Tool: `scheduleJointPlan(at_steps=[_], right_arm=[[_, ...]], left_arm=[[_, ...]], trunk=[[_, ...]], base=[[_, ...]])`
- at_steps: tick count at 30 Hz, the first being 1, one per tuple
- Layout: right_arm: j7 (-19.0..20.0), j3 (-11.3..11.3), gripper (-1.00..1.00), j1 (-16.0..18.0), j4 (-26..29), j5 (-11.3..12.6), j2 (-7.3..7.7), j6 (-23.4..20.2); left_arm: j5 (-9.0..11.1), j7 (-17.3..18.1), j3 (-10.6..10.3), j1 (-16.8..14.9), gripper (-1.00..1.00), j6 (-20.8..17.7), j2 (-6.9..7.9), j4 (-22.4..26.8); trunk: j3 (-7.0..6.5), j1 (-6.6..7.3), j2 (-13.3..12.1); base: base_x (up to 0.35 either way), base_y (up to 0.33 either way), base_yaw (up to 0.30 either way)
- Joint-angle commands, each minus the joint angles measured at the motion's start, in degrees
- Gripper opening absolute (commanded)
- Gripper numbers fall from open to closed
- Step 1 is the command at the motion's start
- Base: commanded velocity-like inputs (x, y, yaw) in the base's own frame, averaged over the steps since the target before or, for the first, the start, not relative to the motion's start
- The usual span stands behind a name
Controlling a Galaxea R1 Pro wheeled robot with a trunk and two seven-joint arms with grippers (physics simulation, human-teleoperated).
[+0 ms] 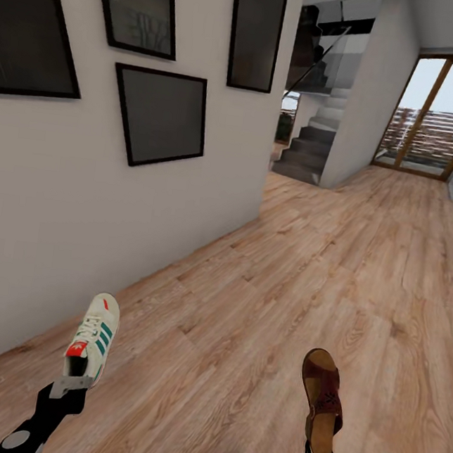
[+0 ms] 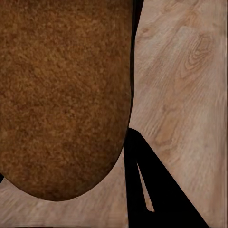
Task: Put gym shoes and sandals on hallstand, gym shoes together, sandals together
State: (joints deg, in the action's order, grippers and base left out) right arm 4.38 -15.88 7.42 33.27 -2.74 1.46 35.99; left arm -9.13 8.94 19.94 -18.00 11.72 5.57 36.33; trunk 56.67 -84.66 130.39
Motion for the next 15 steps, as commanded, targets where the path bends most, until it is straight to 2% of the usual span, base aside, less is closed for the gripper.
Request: scheduleJointPlan(at_steps=[1, 10, 15], right_arm=[[0.54, -0.38, -1.00, 0.07, -0.05, -0.07, -0.05, 0.14], [0.54, -0.38, -1.00, 0.06, -0.05, -0.07, -0.05, 0.14], [0.54, -0.38, -1.00, 0.05, -0.05, -0.07, -0.05, 0.14]], left_arm=[[-0.59, 0.47, 0.40, -0.03, -1.00, 0.24, -0.07, -0.01], [-0.48, 0.55, 0.34, -0.02, -1.00, 0.31, -0.16, 0.04], [-0.37, 0.53, 0.36, -0.02, -1.00, 0.32, -0.12, -0.01]], trunk=[[0.06, 0.01, 0.02], [0.08, 0.01, 0.02], [0.08, 0.01, 0.02]], base=[[0.000, 0.000, -0.300], [0.002, 0.000, -0.300], [0.215, 0.000, -0.300]])
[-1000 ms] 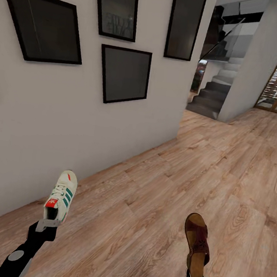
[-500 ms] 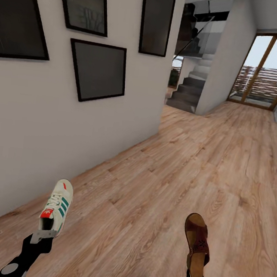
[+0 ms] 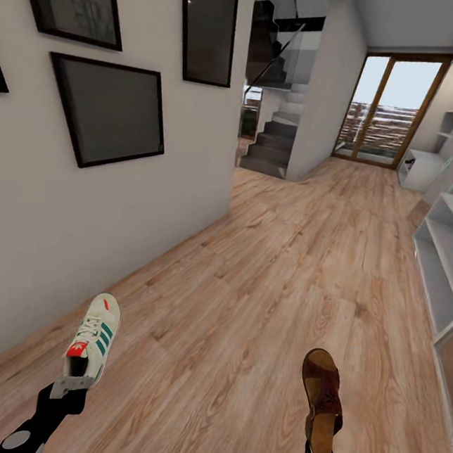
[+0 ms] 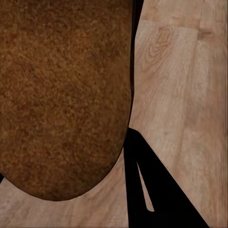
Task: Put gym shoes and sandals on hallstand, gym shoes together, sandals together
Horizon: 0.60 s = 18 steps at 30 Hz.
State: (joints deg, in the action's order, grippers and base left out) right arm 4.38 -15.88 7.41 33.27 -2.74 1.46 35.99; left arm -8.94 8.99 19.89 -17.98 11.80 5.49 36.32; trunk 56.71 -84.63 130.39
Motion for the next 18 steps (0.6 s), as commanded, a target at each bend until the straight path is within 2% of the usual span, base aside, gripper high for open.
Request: scheduleJointPlan(at_steps=[1, 18], right_arm=[[0.54, -0.38, -1.00, 0.06, -0.05, -0.07, -0.05, 0.14], [0.61, -0.34, -1.00, 0.08, -0.05, -0.07, -0.13, 0.14]], left_arm=[[-0.56, 0.48, 0.42, -0.04, -1.00, 0.24, -0.05, 0.00], [-0.49, 0.41, 0.51, -0.04, -1.00, 0.24, 0.04, 0.04]], trunk=[[0.05, -0.02, 0.02], [0.05, -0.02, 0.02]], base=[[0.300, 0.000, -0.300], [0.332, 0.000, -0.300]])
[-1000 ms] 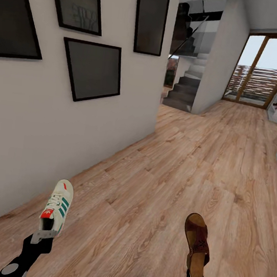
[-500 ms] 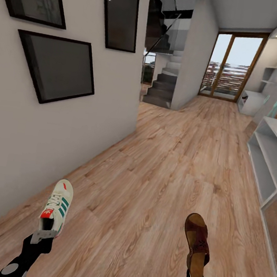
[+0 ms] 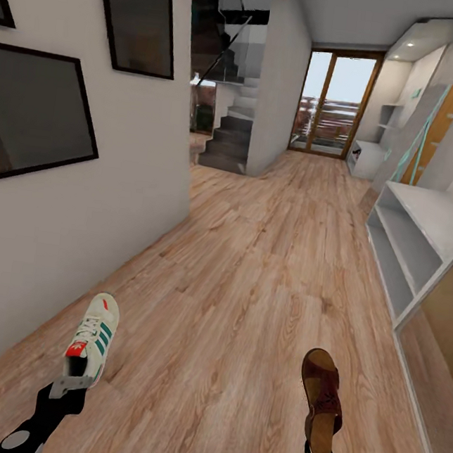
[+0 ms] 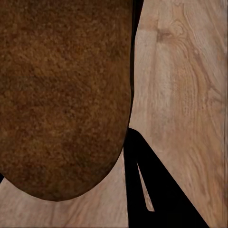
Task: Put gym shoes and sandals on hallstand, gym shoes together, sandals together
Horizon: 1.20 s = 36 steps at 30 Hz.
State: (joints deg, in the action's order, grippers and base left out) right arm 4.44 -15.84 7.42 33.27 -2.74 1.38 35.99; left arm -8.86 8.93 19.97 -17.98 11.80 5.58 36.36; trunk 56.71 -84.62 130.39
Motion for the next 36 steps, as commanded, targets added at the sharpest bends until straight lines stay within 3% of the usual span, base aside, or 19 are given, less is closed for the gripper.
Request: scheduleJointPlan(at_steps=[1, 22, 36], right_arm=[[0.55, -0.40, -1.00, 0.06, -0.04, -0.07, -0.06, 0.14], [0.65, -0.34, -1.00, 0.07, -0.04, -0.07, -0.27, 0.13], [0.74, -0.34, -1.00, 0.07, -0.04, -0.16, -0.30, 0.06]], left_arm=[[-0.56, 0.48, 0.42, -0.04, -1.00, 0.24, -0.05, -0.02], [-0.54, 0.48, 0.42, -0.04, -1.00, 0.24, -0.12, -0.06], [-0.63, 0.47, 0.42, -0.04, -1.00, 0.24, -0.14, -0.06]], trunk=[[0.05, -0.02, 0.02], [0.05, -0.02, 0.02], [0.05, -0.02, 0.02]], base=[[0.338, 0.000, -0.300], [0.339, 0.000, -0.294], [0.339, 0.000, -0.034]])
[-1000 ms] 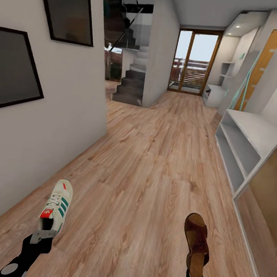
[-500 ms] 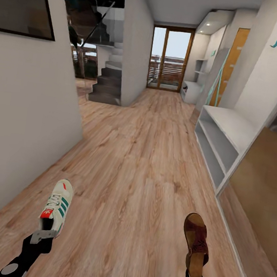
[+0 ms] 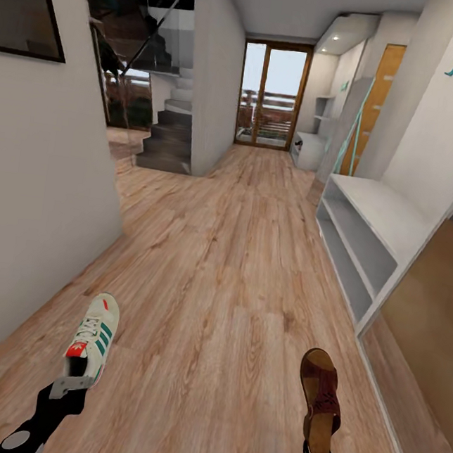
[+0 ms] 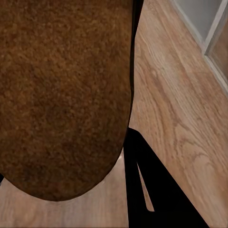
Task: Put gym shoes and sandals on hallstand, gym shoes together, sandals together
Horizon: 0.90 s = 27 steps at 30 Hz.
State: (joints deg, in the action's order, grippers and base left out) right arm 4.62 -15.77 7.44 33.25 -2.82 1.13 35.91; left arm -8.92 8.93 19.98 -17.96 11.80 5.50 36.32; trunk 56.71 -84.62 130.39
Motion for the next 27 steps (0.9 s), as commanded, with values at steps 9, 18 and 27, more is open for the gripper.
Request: scheduleJointPlan(at_steps=[9, 18, 27], right_arm=[[0.56, -0.41, -1.00, 0.06, -0.21, -0.15, 0.02, 0.12], [0.56, -0.41, -1.00, 0.05, -1.83, -0.10, 0.01, 0.12], [0.56, -0.34, -1.00, 0.04, -1.89, -0.17, 0.01, 0.12]], left_arm=[[-0.55, 0.48, 0.41, -0.06, -1.00, 0.25, -0.06, -0.02], [-0.50, 0.48, 0.41, -0.06, -1.00, 0.25, -0.06, -0.02], [-0.51, 0.48, 0.41, -0.06, -1.00, 0.25, 0.00, -0.02]], trunk=[[0.05, -0.02, 0.02], [0.05, -0.02, 0.02], [0.05, -0.02, 0.02]], base=[[0.339, 0.000, 0.000], [0.339, 0.000, -0.023], [0.339, 0.000, -0.251]])
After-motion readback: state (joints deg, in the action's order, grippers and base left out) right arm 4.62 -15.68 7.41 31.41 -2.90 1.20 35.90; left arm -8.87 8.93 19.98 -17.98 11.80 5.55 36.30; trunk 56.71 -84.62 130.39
